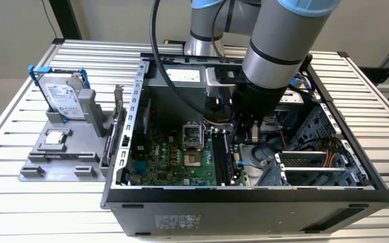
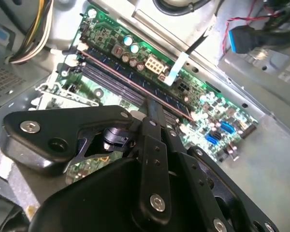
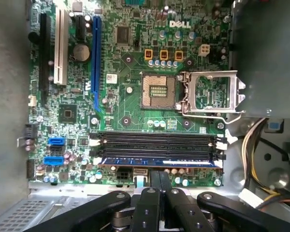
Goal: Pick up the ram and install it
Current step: 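Press down the ram until it locks into place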
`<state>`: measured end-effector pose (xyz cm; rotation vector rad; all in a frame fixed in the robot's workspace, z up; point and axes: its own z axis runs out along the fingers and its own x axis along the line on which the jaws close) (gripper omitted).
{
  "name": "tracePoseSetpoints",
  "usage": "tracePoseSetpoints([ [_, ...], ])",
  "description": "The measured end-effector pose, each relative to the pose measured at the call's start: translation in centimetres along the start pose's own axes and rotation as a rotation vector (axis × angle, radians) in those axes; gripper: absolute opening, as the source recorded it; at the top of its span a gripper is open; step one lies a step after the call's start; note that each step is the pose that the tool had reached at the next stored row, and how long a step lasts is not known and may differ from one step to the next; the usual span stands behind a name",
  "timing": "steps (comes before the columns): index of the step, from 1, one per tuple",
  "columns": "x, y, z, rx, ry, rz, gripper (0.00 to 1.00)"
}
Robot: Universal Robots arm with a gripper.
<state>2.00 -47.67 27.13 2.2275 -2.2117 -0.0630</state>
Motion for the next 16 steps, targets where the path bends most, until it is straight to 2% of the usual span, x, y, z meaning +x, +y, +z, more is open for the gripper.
tracePoseSetpoints([
  [5, -0.04, 0.04, -1.47, -0.0012, 0.0049, 0.0, 0.0],
  [9, -0.06, 0.07, -2.21, -0.0012, 0.0073, 0.0, 0.0],
  [16, -0.06, 0.07, -2.27, -0.0012, 0.0106, 0.0, 0.0],
])
